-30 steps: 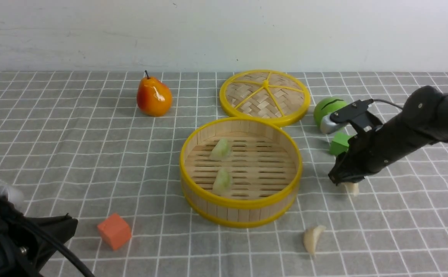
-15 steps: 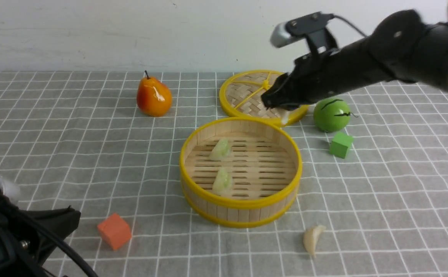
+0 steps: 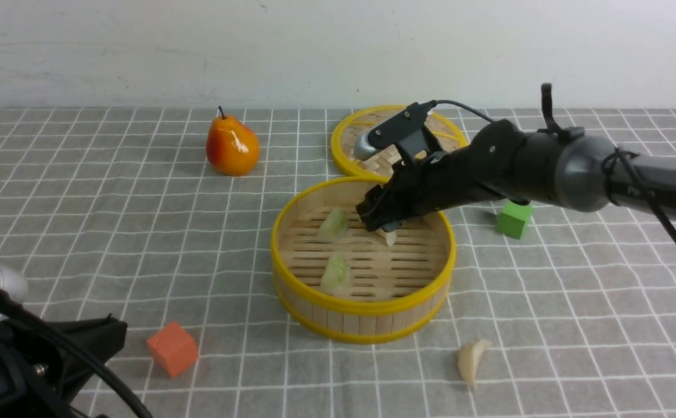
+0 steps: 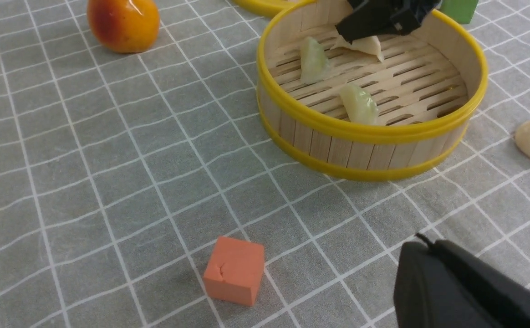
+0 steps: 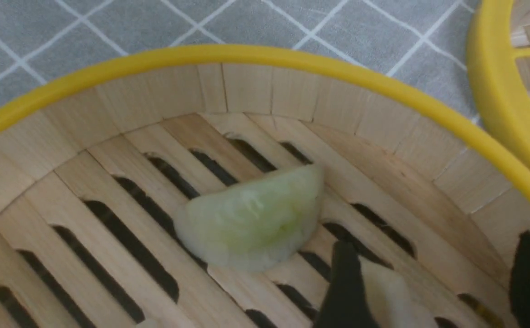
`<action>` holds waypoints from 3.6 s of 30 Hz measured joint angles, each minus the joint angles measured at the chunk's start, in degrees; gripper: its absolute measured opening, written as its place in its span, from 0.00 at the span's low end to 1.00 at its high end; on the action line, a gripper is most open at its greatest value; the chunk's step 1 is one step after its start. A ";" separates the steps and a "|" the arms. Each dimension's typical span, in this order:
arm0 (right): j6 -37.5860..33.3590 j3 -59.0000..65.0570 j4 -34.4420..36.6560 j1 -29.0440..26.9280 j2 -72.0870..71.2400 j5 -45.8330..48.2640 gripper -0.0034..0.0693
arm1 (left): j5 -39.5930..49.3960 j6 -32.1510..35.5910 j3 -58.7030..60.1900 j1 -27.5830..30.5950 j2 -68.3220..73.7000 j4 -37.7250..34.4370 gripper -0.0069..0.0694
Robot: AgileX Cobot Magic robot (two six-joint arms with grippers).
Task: Put the dumplings into the steamer on the table with the grey tablecloth.
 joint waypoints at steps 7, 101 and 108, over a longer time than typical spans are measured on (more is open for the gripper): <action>10.71 0.06 -3.33 -0.75 -12.08 11.06 0.81 | 0.39 0.00 0.00 0.00 0.00 -0.25 0.07; 44.98 49.62 -49.55 -2.29 -80.15 -0.29 0.02 | 0.44 0.00 0.00 0.00 0.00 -1.06 0.13; 45.81 73.72 -58.44 -2.40 -93.08 -26.30 0.03 | 0.44 0.00 0.00 0.00 0.00 -1.06 0.14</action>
